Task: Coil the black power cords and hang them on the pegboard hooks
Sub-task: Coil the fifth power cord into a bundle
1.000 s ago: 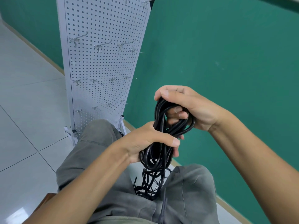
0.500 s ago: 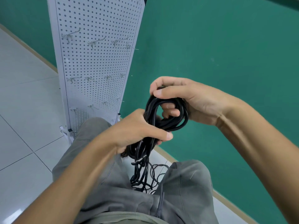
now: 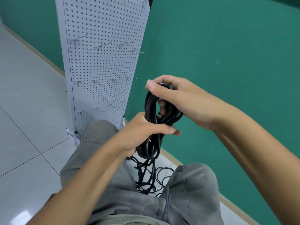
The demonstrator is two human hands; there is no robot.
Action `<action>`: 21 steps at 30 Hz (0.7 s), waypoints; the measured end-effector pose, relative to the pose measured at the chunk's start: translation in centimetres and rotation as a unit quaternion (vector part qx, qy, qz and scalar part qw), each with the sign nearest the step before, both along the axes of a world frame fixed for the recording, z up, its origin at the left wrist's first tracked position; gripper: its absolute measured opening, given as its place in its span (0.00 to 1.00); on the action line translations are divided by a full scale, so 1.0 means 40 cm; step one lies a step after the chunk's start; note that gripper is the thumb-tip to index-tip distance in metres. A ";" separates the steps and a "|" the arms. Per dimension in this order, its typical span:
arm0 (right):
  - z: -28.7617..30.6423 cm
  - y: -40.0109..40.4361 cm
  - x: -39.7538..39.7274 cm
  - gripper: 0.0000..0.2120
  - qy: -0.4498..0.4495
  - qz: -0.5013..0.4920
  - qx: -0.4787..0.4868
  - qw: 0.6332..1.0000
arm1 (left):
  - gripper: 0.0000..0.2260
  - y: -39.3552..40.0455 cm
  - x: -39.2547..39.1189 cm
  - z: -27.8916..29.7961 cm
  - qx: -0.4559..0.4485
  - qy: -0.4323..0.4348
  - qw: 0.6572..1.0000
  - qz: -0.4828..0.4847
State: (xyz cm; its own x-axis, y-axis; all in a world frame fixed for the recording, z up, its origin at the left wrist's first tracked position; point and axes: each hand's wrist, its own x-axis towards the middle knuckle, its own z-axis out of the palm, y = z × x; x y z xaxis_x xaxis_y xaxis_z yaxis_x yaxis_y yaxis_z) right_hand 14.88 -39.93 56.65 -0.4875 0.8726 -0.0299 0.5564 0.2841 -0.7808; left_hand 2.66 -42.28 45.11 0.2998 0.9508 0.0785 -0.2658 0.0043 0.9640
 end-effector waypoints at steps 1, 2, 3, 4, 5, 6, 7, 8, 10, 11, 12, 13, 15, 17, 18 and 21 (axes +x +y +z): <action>-0.007 -0.003 -0.005 0.16 -0.005 -0.018 0.033 0.999 | 0.08 -0.001 0.005 -0.001 0.000 0.002 1.000 -0.003; -0.016 -0.003 -0.009 0.15 0.005 -0.033 0.052 0.998 | 0.09 -0.001 0.008 -0.001 -0.001 0.009 1.000 -0.010; -0.023 0.000 -0.010 0.14 0.021 -0.043 0.056 0.997 | 0.09 -0.003 0.009 -0.003 -0.007 0.012 1.000 -0.023; -0.027 0.003 -0.009 0.12 0.040 -0.047 0.041 0.997 | 0.08 -0.005 0.008 -0.002 -0.019 0.008 0.999 -0.038; -0.030 0.008 -0.007 0.10 0.065 -0.043 0.006 0.997 | 0.06 -0.006 0.004 -0.001 -0.029 0.004 0.998 -0.056; -0.030 0.014 -0.003 0.07 0.094 -0.032 -0.043 0.994 | 0.05 -0.006 -0.002 0.000 -0.036 0.005 0.996 -0.076; -0.030 0.021 0.002 0.06 0.121 -0.017 -0.094 0.988 | 0.04 -0.004 -0.010 0.001 -0.039 0.012 0.995 -0.095; -0.032 0.028 0.008 0.06 0.143 -0.005 -0.135 0.980 | 0.03 -0.001 -0.017 0.001 -0.039 0.018 0.993 -0.110; -0.043 0.042 0.015 0.08 0.170 0.017 -0.177 0.969 | 0.06 0.007 -0.026 -0.002 -0.041 0.015 0.991 -0.125; -0.049 0.049 0.014 0.08 0.178 0.025 -0.183 0.967 | 0.07 0.010 -0.028 -0.005 -0.046 0.008 0.991 -0.127; -0.056 0.057 0.010 0.08 0.182 0.026 -0.186 0.965 | 0.07 0.012 -0.026 -0.008 -0.053 -0.001 0.991 -0.126; -0.062 0.065 0.006 0.08 0.182 0.024 -0.186 0.965 | 0.07 0.014 -0.023 -0.012 -0.057 -0.012 0.991 -0.122; -0.072 0.079 -0.004 0.06 0.181 0.014 -0.173 0.968 | 0.08 0.020 -0.013 -0.022 -0.070 -0.037 0.992 -0.100; -0.083 0.091 -0.012 0.10 0.179 0.006 -0.146 0.973 | 0.08 0.029 -0.009 -0.031 -0.080 -0.049 0.993 -0.066; -0.091 0.095 -0.015 0.15 0.180 0.006 -0.132 0.975 | 0.09 0.032 -0.010 -0.033 -0.079 -0.047 0.995 -0.046; -0.138 0.096 -0.022 0.28 0.229 0.029 -0.119 0.966 | 0.13 0.040 -0.032 -0.030 -0.083 -0.074 0.994 0.014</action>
State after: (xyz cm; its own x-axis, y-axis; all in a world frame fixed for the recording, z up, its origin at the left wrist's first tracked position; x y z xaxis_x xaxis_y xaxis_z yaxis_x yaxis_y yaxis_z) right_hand 14.02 -36.08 51.11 -0.5452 0.8383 0.0037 0.1264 0.0866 -0.9882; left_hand 1.40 -40.68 43.92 0.2697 0.9621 -0.0397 -0.4060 0.1510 0.9013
